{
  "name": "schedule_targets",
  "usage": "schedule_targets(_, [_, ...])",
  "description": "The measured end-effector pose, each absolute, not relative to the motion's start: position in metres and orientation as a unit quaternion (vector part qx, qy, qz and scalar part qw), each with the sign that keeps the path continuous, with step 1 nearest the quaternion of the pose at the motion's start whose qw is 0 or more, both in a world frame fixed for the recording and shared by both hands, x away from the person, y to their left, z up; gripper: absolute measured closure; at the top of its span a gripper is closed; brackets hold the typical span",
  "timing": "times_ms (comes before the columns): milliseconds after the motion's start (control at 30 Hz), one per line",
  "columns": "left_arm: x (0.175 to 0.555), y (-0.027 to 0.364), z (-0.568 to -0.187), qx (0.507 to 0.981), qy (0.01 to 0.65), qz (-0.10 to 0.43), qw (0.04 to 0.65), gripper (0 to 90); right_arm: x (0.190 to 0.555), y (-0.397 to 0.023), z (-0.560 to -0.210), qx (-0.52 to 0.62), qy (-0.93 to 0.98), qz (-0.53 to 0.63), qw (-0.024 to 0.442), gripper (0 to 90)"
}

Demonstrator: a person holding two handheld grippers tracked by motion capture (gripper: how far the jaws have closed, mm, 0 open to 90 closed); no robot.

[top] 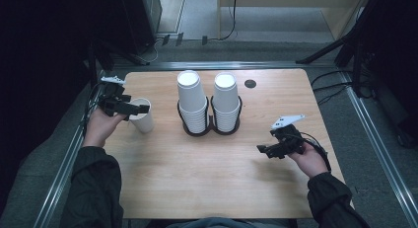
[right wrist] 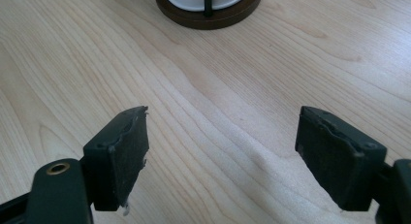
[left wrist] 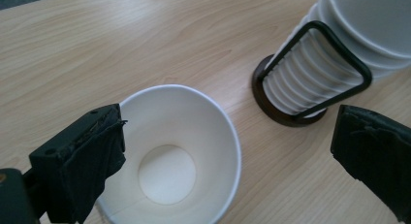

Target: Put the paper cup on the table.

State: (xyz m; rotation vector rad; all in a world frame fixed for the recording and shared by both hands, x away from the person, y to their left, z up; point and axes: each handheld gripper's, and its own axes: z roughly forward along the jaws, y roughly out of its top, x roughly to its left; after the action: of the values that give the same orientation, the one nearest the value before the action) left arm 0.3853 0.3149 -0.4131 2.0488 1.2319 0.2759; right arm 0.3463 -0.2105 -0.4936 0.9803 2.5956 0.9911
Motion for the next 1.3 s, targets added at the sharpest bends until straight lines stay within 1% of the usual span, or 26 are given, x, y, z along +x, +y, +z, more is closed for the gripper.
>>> schedule_targets(200, [0.376,0.300,-0.414,0.808,0.465,0.113,0.344,0.0,0.346,-0.205,-0.493,0.324,0.880,0.333,0.098,19.7])
schedule_targets(300, [0.370,0.293,-0.415,0.812,0.455,0.106,0.349,0.0,0.344,-0.202,-0.492,0.320,0.881,0.336,0.099,19.7])
schedule_targets(433, [0.368,0.285,-0.415,0.820,0.442,0.113,0.346,0.0,0.341,-0.200,-0.492,0.315,0.884,0.330,0.101,19.7])
schedule_targets(500, [0.368,0.280,-0.414,0.822,0.434,0.104,0.353,0.0,0.341,-0.200,-0.491,0.317,0.883,0.331,0.100,19.7])
schedule_targets(800, [0.363,0.259,-0.422,0.827,0.434,0.110,0.341,0.0,0.343,-0.200,-0.490,0.325,0.880,0.332,0.100,19.7])
schedule_targets(867, [0.362,0.254,-0.424,0.821,0.437,0.100,0.353,0.0,0.343,-0.200,-0.490,0.324,0.881,0.331,0.101,19.7])
schedule_targets(1300, [0.344,0.231,-0.435,0.843,0.407,0.106,0.336,0.0,0.341,-0.200,-0.490,0.324,0.879,0.337,0.092,19.7])
